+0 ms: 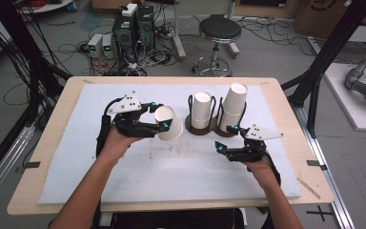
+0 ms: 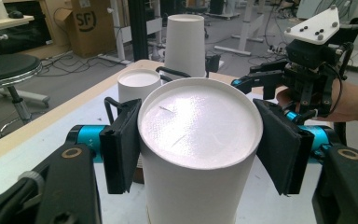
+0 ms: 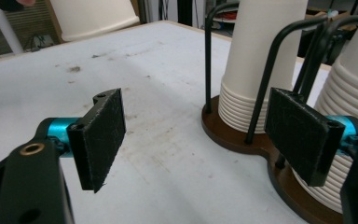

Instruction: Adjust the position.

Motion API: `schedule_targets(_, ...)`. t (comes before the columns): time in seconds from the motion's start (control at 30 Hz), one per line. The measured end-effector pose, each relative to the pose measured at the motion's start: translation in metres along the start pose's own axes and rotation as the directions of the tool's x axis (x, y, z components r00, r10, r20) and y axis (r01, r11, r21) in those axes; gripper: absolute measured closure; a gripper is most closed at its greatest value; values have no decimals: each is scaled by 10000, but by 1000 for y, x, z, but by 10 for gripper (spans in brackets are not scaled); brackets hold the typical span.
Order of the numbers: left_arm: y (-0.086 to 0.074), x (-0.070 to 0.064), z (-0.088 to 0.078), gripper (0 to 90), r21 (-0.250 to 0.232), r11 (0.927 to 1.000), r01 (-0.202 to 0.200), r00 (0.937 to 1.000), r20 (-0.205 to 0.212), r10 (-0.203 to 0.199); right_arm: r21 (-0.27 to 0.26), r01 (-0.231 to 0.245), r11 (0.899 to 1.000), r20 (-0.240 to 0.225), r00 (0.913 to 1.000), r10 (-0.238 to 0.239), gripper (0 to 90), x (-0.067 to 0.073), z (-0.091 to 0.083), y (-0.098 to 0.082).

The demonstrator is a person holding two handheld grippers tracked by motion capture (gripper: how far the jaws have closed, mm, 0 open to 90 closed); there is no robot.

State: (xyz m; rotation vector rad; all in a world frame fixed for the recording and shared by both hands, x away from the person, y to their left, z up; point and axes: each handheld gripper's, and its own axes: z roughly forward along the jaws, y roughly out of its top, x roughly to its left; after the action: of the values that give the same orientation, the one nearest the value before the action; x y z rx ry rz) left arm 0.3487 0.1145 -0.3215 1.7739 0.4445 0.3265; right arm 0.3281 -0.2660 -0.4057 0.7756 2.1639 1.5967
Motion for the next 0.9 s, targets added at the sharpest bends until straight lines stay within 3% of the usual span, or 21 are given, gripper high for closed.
schedule_targets(0.1,-1,-3,2,361,36,10000,-17,10000,-34,17,-54,13,10000,-73,10000,-14,210,3,-1,0)
schedule_targets(0.17,-3,-8,3,361,18,10000,25,10000,-53,-25,-91,295,9995,-463,9985,-298,210,8,-4,0)
schedule_targets(0.27,-6,-14,5,361,-64,9998,164,9999,31,-164,-178,296,9994,-517,9982,-305,210,12,-7,-1)
schedule_targets(0.4,-6,-22,10,361,-3,10000,-1,10000,98,2,-323,379,9988,-1028,9939,-411,210,18,-11,1)
schedule_targets(0.53,-3,-26,13,361,-142,9998,-140,9998,155,142,-490,459,9977,-1212,9913,-516,210,21,-10,3)
schedule_targets(0.7,3,-28,22,362,-96,9992,-382,9979,527,386,-608,466,9971,-1569,9860,-557,226,22,-5,5)
schedule_targets(0.9,1,-31,38,362,46,9992,-398,9958,832,392,-625,387,9973,-1842,9816,-496,221,26,4,4)
